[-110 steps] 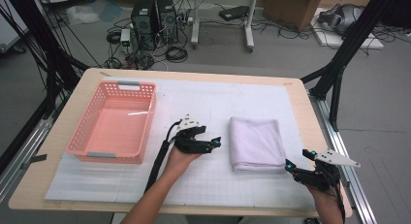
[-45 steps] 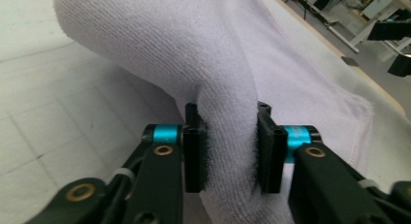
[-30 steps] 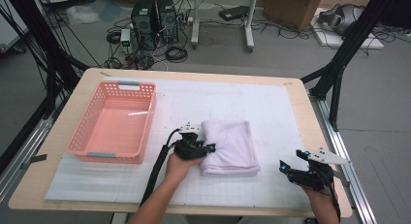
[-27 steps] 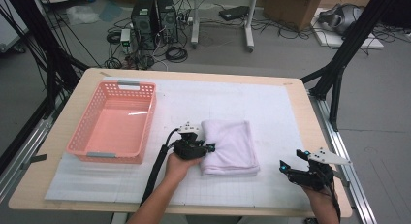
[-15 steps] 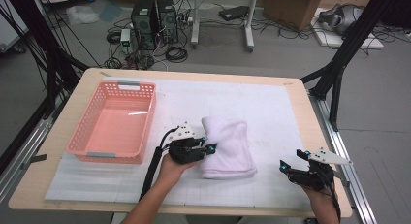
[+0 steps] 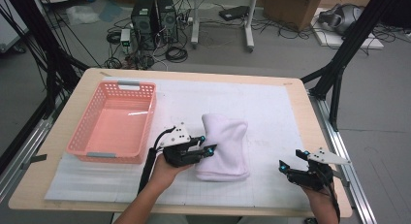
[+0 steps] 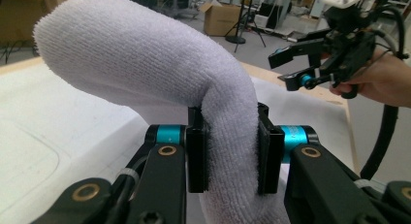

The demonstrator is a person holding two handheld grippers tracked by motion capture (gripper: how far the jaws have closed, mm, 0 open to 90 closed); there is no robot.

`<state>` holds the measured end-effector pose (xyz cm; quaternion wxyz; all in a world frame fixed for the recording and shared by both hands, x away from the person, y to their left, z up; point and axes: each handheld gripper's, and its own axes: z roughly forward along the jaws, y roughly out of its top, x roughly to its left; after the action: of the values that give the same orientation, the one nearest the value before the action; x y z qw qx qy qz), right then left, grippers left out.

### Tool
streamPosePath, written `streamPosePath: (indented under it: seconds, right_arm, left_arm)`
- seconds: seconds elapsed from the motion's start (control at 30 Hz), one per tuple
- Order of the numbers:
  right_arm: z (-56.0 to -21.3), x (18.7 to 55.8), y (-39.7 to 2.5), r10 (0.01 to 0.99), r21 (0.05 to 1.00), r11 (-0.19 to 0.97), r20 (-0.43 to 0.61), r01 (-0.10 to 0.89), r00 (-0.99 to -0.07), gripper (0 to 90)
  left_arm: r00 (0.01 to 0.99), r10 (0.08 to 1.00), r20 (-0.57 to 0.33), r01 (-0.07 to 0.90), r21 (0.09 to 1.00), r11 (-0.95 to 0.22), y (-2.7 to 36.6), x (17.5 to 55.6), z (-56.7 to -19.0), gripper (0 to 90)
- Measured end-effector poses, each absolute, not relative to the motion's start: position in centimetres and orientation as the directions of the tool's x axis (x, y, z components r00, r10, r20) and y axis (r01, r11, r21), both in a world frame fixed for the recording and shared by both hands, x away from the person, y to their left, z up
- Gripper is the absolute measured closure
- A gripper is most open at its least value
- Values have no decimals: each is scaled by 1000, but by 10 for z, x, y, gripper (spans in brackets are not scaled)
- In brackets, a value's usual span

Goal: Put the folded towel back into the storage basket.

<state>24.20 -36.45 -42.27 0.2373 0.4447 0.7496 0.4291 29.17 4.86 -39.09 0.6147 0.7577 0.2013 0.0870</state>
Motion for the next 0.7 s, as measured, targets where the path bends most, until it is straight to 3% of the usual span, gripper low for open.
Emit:
streamPosePath:
  seconds: [0.7]
  right_arm:
    - [-422, 243, -362, 869, 854, 235, 28, 463, -493, 208]
  left_arm:
    - [913, 403, -66, 113, 989, -95, 77, 287, -362, 719]
